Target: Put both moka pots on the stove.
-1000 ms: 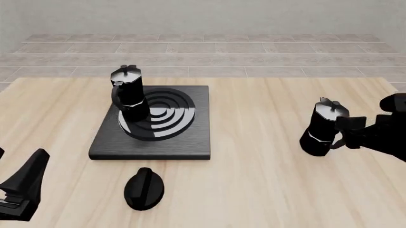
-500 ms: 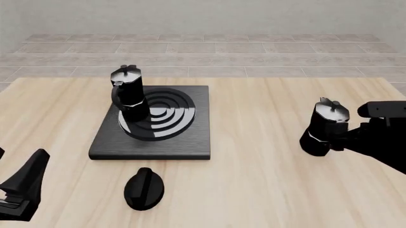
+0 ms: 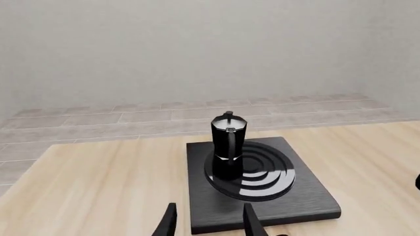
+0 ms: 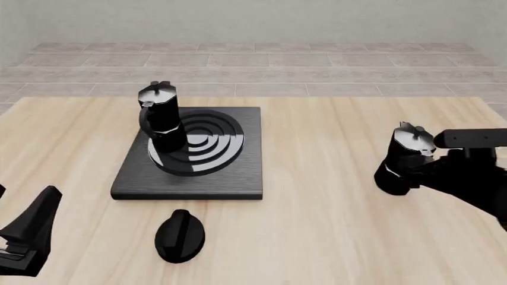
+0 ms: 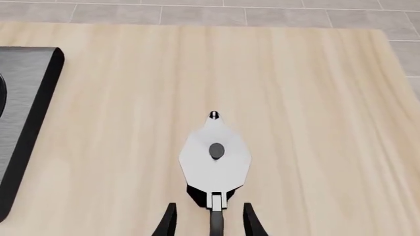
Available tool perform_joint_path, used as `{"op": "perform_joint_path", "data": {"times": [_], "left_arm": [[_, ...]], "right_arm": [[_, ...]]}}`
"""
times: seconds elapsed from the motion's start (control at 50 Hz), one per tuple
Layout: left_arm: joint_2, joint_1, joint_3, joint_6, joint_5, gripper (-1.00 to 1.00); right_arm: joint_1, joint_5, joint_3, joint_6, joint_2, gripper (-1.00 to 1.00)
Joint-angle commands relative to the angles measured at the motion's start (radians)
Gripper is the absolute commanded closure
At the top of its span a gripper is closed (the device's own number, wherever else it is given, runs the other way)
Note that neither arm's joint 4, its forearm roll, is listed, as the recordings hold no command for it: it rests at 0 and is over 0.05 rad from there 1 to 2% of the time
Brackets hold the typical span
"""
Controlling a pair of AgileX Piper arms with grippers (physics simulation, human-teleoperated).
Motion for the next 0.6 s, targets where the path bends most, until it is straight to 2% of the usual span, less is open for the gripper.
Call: {"op": "perform_joint_path", "data": {"times": [0.02,0.32,0.34,0.6], "left_arm": [[0.000,0.000,0.001,0.000,-0.001,-1.00],[0.000,0.000,0.001,0.000,-0.001,-1.00],[0.000,0.000,-0.005,0.000,0.005,-1.00],[0.000,0.000,-0.012,0.000,0.012,-1.00]], "right_arm": [[-0.003,-0.038,-0.012,-0.003,0.064,-1.00],[-0.010,-0.079,0.001,0.009,0.101,-1.00],[-0.011,-0.080,0.002,0.012,0.097,1.00],[-0.020,-0.069,0.002,0.005,0.072,1.00]]}}
